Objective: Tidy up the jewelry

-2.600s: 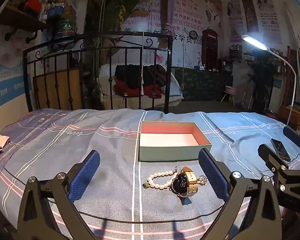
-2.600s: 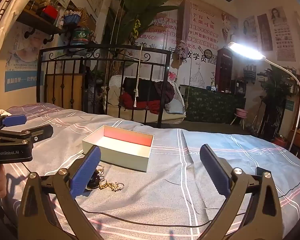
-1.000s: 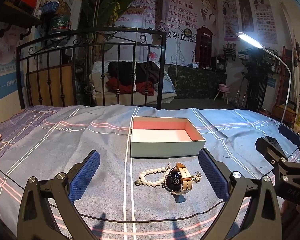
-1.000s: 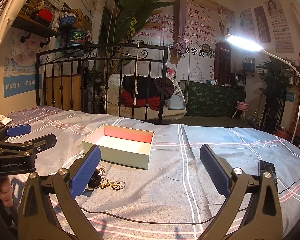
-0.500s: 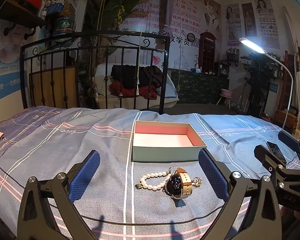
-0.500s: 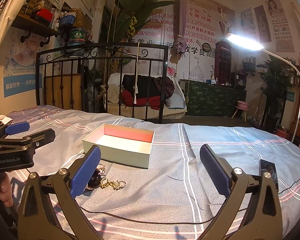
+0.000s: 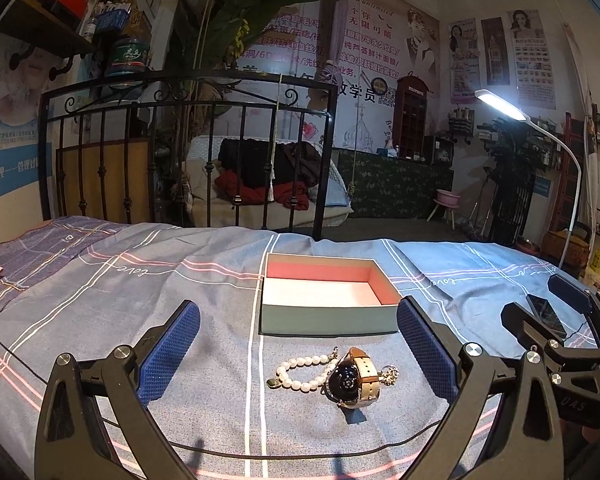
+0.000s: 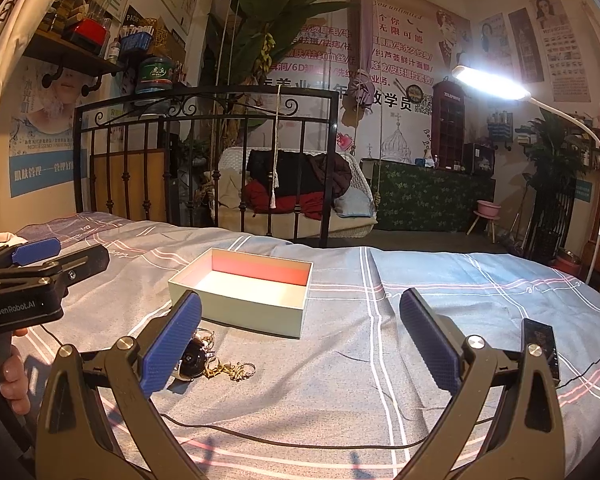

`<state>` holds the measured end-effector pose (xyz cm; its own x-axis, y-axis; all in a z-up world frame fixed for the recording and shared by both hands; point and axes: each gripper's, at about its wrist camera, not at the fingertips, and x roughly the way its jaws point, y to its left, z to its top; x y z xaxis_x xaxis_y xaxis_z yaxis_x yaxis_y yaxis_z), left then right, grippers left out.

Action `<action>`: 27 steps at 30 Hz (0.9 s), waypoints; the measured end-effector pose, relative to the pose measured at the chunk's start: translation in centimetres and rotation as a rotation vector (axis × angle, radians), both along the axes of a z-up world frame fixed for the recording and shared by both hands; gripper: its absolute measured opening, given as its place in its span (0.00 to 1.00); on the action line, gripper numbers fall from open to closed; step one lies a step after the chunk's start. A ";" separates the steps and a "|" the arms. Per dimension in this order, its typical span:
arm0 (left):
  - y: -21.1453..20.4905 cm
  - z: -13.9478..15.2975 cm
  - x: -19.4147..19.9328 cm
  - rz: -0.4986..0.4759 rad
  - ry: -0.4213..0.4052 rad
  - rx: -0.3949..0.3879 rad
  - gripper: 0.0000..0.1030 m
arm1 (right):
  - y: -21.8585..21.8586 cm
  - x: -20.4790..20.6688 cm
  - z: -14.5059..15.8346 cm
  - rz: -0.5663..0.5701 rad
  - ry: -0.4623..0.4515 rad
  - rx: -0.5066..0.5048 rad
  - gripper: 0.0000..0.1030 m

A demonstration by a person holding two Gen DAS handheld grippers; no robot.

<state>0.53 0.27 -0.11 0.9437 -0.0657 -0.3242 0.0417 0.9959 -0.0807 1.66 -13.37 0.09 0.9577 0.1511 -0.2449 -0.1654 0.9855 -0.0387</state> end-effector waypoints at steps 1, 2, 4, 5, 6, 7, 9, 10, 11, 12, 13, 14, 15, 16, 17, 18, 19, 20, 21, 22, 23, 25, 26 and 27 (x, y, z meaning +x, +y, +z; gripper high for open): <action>0.0 -0.1 0.0 -0.006 0.008 -0.002 0.94 | 0.0 0.0 0.0 0.000 0.000 0.000 0.95; -0.1 -0.1 0.0 -0.010 0.013 -0.002 0.94 | 0.0 0.0 0.0 0.001 0.001 -0.001 0.95; -0.1 -0.1 0.1 -0.017 0.021 0.002 0.94 | 0.0 0.1 0.0 0.002 0.003 0.000 0.95; -0.1 0.0 0.2 -0.017 0.025 0.004 0.94 | 0.0 0.2 0.0 0.004 0.005 0.002 0.95; -0.1 0.0 0.2 -0.017 0.025 0.004 0.94 | 0.0 0.2 0.0 0.005 0.006 0.002 0.95; -0.1 0.0 0.3 -0.018 0.025 0.005 0.94 | 0.1 0.3 0.0 0.005 0.007 0.001 0.95; -0.1 0.0 0.3 -0.016 0.025 0.010 0.94 | 0.1 0.5 0.0 0.009 0.010 0.002 0.95; -0.1 -0.1 0.4 -0.017 0.026 0.014 0.94 | 0.1 0.6 0.0 0.010 0.010 0.000 0.95; -0.1 -0.1 0.5 -0.019 0.028 0.012 0.94 | 0.1 0.7 0.0 0.009 0.012 -0.001 0.95; -0.1 -0.1 0.6 -0.022 0.029 0.010 0.94 | 0.1 0.8 0.0 0.009 0.014 -0.001 0.95; -0.1 -0.1 0.7 -0.018 0.027 0.012 0.94 | 0.1 0.9 0.0 0.008 0.015 0.000 0.94; -0.2 -0.2 0.8 -0.016 0.025 0.015 0.94 | 0.1 1.0 0.1 0.006 0.015 0.000 0.94; -0.2 -0.2 1.0 -0.018 0.029 0.019 0.94 | 0.1 1.2 0.1 0.006 0.018 0.000 0.94; -0.2 -0.2 1.1 -0.018 0.030 0.022 0.94 | 0.1 1.3 0.2 0.006 0.021 0.000 0.95; -0.2 -0.1 1.1 -0.019 0.027 0.021 0.94 | 0.2 1.4 0.2 0.006 0.022 -0.002 0.95; -0.1 -0.1 1.2 -0.019 0.027 0.021 0.94 | 0.2 1.6 0.2 0.009 0.028 -0.004 0.95; -0.1 -0.1 1.2 -0.018 0.032 0.023 0.94 | 0.3 1.8 0.2 0.012 0.034 -0.006 0.95; -0.1 -0.1 1.3 -0.021 0.043 0.024 0.94 | 0.3 2.0 0.1 0.017 0.042 -0.009 0.95; 0.0 -0.2 1.5 -0.027 0.058 0.028 0.94 | 0.4 2.2 0.2 0.025 0.053 -0.012 0.95; 0.2 -0.3 1.7 -0.030 0.082 0.036 0.94 | 0.5 2.5 0.2 0.038 0.067 -0.016 0.95; 0.3 -0.6 2.1 -0.036 0.120 0.048 0.94 | 0.6 2.8 0.1 0.053 0.086 -0.021 0.95; 0.6 -1.6 2.9 -0.042 0.199 0.074 0.94 | 0.8 3.9 -0.3 0.069 0.146 -0.029 0.94; 0.8 -2.2 3.2 -0.040 0.234 0.086 0.94 | 0.8 4.5 -0.7 0.081 0.179 -0.022 0.94; 1.1 -2.8 3.6 -0.044 0.269 0.093 0.94 | 0.7 5.1 -1.1 0.095 0.207 -0.011 0.93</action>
<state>4.12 1.36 -2.86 0.8199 -0.0627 -0.5691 0.0742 0.9972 -0.0030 6.71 -12.65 -0.96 0.8684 0.2349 -0.4367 -0.2633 0.9647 -0.0046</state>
